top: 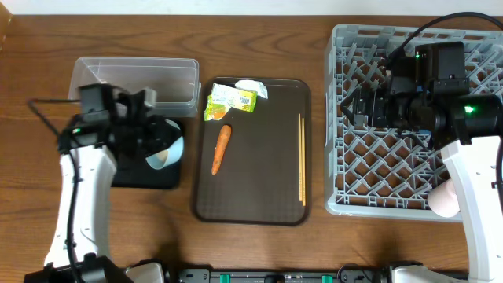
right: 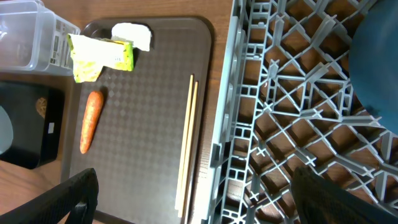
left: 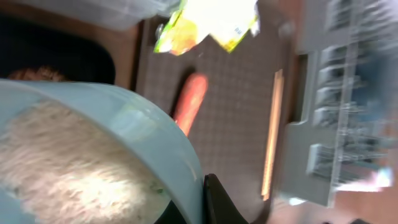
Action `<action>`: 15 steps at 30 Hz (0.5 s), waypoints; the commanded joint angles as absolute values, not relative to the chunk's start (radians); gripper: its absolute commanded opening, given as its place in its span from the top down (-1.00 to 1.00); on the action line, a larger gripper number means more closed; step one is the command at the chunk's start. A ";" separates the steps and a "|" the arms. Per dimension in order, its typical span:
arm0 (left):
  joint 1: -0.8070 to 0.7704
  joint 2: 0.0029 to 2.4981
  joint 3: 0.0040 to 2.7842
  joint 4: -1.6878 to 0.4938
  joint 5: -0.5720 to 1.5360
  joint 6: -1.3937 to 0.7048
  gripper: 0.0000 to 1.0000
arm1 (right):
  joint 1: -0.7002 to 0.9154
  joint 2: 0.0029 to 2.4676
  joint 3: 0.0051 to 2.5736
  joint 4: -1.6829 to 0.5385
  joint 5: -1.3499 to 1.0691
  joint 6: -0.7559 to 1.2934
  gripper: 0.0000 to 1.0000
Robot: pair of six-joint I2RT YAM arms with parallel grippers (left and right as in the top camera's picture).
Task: Sort waste into correct bins and load items into the dishwasher rack
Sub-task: 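Carry the bowl with left gripper over the black tray, then tip the bowl with left gripper to pour rice onto black tray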
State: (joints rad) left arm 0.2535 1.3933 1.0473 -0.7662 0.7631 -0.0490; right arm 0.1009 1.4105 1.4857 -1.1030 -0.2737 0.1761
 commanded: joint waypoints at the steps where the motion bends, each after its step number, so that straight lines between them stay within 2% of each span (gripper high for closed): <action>1: 0.369 1.401 0.982 -0.721 1.045 0.079 0.88 | 0.115 1.401 1.485 -1.105 -0.281 0.187 -0.83; 5: 0.485 1.436 0.889 -0.614 1.190 0.099 0.88 | 0.115 1.401 1.485 -1.105 -0.281 0.187 -0.83; 10: 0.590 1.518 0.794 -0.399 1.507 0.104 0.88 | 0.115 1.401 1.485 -1.105 -0.281 0.187 -0.83; 15: 0.637 1.593 0.769 -0.356 1.572 0.104 0.87 | 0.115 1.401 1.485 -1.107 -0.281 0.187 -0.83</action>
